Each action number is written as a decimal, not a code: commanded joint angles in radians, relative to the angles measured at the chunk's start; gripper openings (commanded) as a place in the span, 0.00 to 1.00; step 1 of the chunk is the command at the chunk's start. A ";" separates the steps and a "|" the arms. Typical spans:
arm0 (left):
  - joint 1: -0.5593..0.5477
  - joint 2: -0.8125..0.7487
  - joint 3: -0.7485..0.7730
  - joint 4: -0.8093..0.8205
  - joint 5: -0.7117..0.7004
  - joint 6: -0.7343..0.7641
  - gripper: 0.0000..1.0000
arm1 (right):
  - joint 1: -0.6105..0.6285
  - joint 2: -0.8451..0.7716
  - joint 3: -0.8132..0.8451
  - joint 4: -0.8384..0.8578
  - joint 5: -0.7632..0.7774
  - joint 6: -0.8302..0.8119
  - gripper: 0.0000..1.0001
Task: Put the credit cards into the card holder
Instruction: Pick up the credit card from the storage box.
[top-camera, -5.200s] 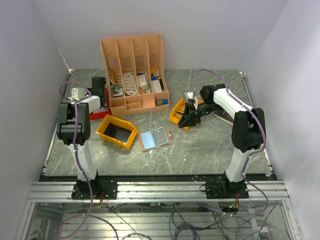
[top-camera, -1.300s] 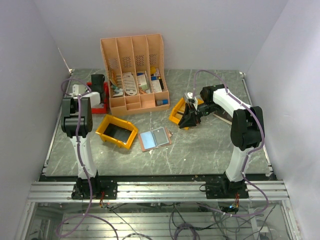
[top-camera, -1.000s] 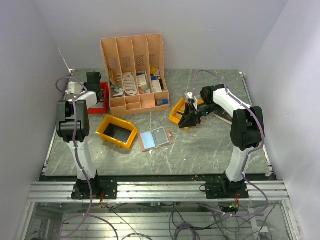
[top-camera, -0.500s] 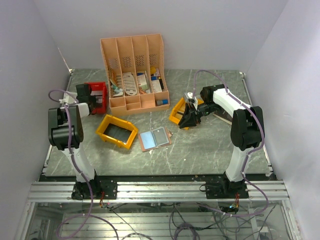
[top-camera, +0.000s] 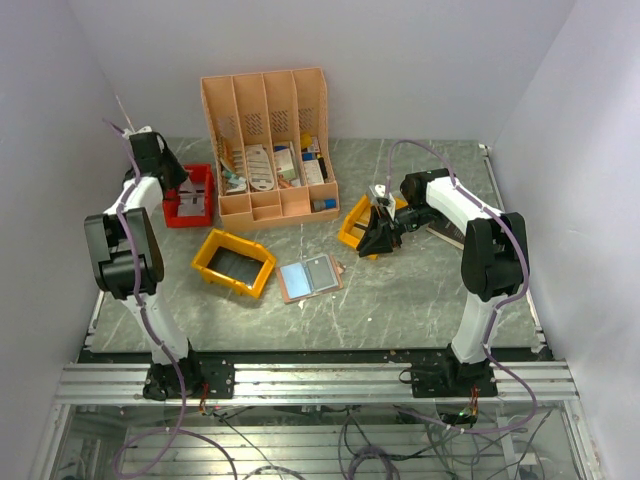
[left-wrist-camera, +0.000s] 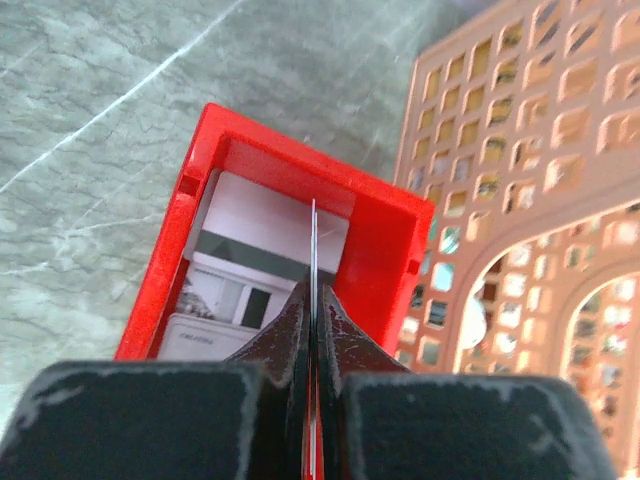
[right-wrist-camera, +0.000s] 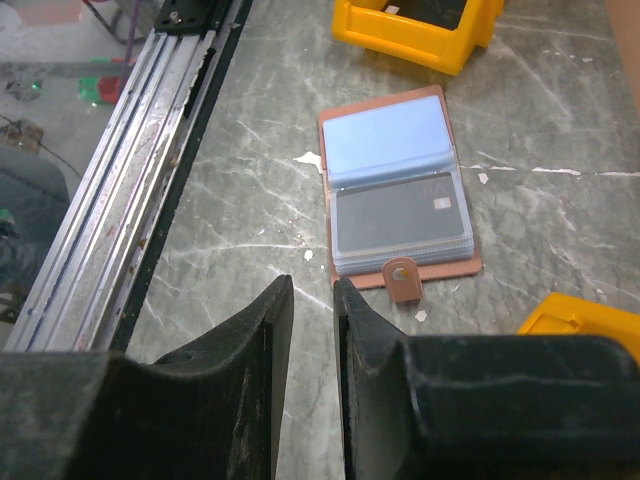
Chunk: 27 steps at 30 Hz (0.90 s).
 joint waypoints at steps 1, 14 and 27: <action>0.015 0.083 0.096 -0.260 0.087 0.294 0.07 | -0.009 -0.031 -0.007 -0.014 -0.021 -0.002 0.23; 0.056 0.210 0.192 -0.301 0.349 0.278 0.07 | -0.009 -0.029 -0.009 -0.014 -0.021 -0.003 0.24; 0.058 0.284 0.256 -0.342 0.406 0.256 0.11 | -0.009 -0.025 -0.009 -0.015 -0.023 -0.002 0.24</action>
